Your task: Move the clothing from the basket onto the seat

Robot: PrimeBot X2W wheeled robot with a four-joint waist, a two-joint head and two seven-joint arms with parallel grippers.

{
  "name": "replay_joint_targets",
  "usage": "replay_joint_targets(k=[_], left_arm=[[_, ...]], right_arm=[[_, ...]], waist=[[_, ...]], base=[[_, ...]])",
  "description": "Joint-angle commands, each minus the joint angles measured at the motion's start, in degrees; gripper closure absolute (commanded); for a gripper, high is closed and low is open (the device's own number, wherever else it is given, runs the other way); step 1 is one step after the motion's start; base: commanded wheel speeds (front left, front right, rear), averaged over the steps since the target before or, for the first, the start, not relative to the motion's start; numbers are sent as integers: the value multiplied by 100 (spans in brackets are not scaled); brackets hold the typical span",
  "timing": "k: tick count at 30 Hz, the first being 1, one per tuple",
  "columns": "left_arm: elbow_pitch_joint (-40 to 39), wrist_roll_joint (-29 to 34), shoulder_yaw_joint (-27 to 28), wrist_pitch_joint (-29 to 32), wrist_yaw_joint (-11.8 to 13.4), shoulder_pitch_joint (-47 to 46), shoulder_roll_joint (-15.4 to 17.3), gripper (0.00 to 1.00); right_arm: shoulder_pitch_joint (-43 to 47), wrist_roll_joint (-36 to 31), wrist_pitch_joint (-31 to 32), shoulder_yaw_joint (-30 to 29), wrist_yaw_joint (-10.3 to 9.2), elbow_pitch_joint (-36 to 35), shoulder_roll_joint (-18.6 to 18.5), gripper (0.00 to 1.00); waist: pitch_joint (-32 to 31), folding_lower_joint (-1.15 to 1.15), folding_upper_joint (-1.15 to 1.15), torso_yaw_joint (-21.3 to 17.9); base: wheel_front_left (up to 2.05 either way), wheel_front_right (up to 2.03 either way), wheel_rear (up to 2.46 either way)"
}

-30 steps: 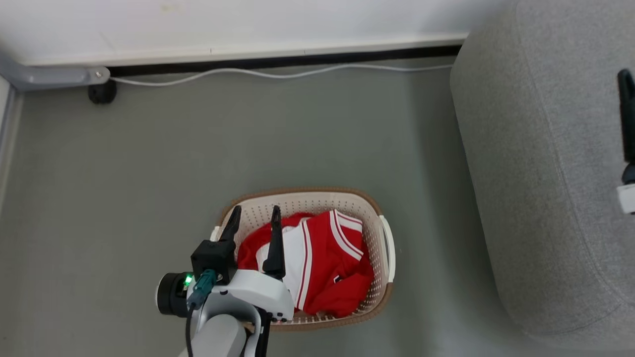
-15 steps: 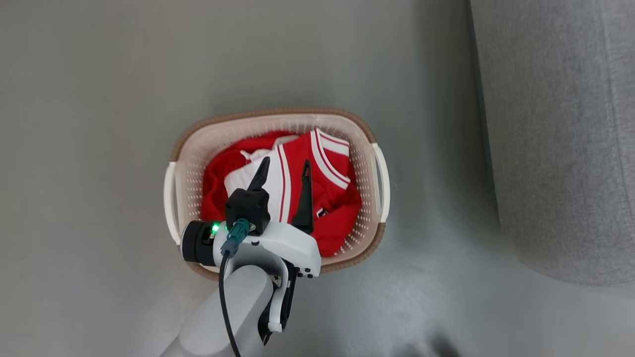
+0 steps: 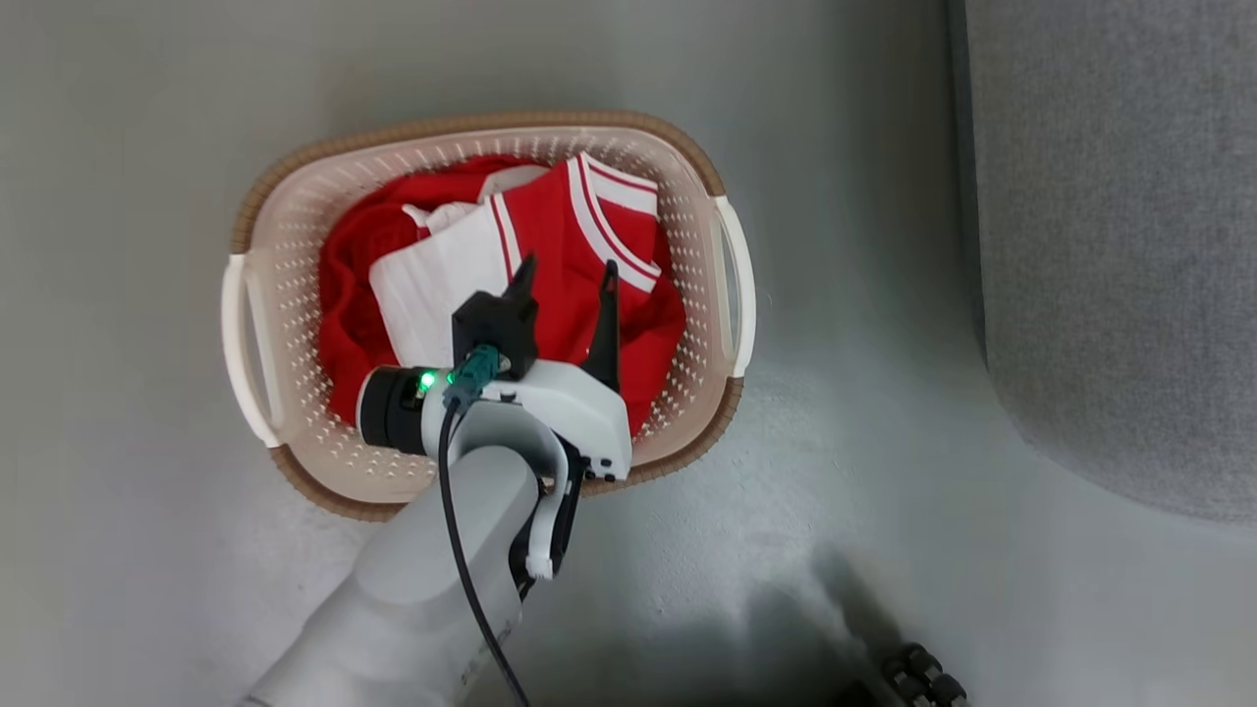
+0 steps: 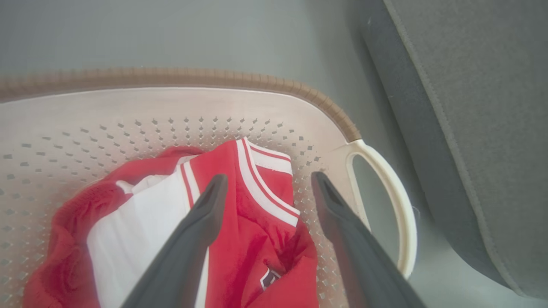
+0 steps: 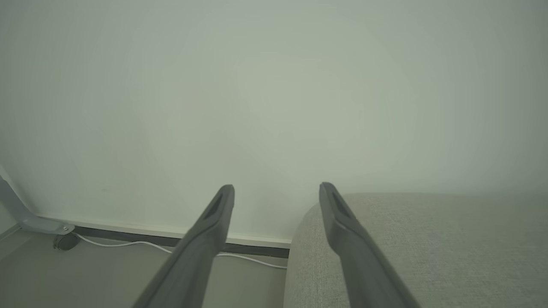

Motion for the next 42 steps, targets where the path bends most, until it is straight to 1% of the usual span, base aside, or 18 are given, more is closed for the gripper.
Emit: replay_joint_targets(k=[1,5,9,13,18,24,27,29,30,31,32,34,38,42], left_arm=[[15,-63,5,-34,16,-79,15,0],[357,-192,-184,-34,165,-330,15,0],[698,-366,-344,-34,389,-556,15,0],[965,-573,-507,-34,676,-769,15,0],[1397,-961,-865,-34,923,-996,15,0],[1648,-1394,-1167,-34,1261,-1261,15,0],[1706,-1626,-1369,-34,1370,-1360,15,0],[1719,-1781,-1459,-34,1353,-1385,15,0],[1727,-1846,-1497,-34,1349,-1406,15,21],[1731,-1908,-1543,-34,1328,-1417,15,78],[1733,-1987,-1581,-34,1290,-1422,15,100],[1742,-2120,-1639,-34,1243,-1457,15,100],[1725,-2181,-1704,-34,1222,-1509,15,100],[1605,-2020,-1682,-34,1214,-1525,15,100]], right_arm=[[80,71,-34,-26,24,-182,-186,0],[-24,85,-34,-24,24,-270,-144,0],[-94,78,-34,-21,24,-378,-127,0],[-107,69,-34,-26,24,-470,-114,0],[-121,88,-34,-65,24,-558,-109,0],[-118,96,-34,-122,24,-650,-86,0],[-116,97,-34,-114,24,-677,-51,0],[-112,93,-34,-109,24,-686,-47,0],[-110,103,-34,-113,24,-688,-38,0],[-109,106,-34,-116,24,-688,-35,0],[-108,104,-34,-123,24,-688,-36,0],[-106,113,-34,-147,24,-683,-32,0],[-115,116,-34,-171,24,-650,-24,0],[-137,109,-34,-162,24,-577,15,0]], waist=[[208,0,0,-115],[403,0,0,-220],[565,0,0,-268],[684,0,0,-307],[844,0,0,-396],[1002,0,0,-448],[1047,0,0,-455],[1059,0,0,-461],[1062,0,0,-462],[1064,0,0,-464],[1068,0,0,-464],[1076,0,0,-460],[1080,0,0,-451],[993,0,0,-414]], base=[[0,0,0],[0,0,0],[0,0,0],[0,0,0],[0,0,0],[0,0,0],[0,0,0],[0,0,0],[0,0,0],[0,0,0],[0,0,0],[0,0,0],[0,0,0],[0,0,0]])
